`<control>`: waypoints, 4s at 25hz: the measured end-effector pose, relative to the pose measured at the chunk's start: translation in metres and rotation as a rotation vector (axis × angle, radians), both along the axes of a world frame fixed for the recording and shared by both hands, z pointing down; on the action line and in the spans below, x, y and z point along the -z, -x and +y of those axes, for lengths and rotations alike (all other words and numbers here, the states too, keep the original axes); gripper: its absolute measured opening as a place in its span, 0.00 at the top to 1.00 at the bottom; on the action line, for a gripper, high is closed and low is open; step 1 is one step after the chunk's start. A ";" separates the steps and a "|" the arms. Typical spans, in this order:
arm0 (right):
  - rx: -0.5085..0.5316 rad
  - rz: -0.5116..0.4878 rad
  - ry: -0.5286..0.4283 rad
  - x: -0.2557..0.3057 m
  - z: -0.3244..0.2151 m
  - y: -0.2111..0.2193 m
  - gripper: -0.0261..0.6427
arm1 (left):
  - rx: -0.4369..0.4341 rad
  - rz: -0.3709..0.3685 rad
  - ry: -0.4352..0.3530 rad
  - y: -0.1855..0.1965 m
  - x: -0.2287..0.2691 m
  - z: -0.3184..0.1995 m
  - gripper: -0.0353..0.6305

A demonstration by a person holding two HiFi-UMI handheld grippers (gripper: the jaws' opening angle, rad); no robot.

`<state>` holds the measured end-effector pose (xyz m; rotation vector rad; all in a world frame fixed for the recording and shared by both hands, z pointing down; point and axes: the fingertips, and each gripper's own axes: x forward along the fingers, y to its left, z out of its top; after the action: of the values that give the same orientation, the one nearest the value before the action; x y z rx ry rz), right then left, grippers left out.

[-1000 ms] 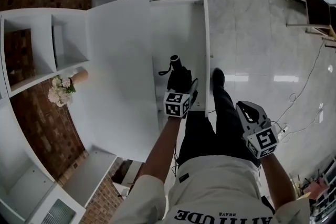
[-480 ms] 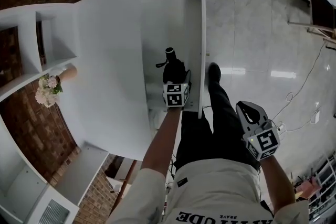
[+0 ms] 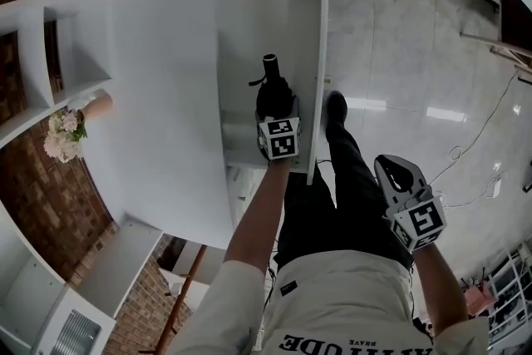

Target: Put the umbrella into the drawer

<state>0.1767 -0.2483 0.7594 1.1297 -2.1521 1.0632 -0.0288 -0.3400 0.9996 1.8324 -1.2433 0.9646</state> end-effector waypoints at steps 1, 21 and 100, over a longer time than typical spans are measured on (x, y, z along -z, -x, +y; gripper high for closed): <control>0.003 -0.001 0.001 -0.001 -0.001 -0.002 0.91 | 0.006 -0.007 0.002 0.000 -0.001 0.000 0.53; 0.088 -0.051 -0.095 0.026 -0.050 -0.022 0.91 | 0.000 -0.060 -0.013 0.003 0.044 -0.002 0.46; 0.085 0.042 -0.714 0.263 0.071 0.033 0.91 | 0.155 0.172 -0.862 0.154 0.511 0.212 0.91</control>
<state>0.1434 -0.1775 0.4962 1.3084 -2.5936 0.2069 -0.1823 -0.1279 0.4890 2.3235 -1.8212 0.1501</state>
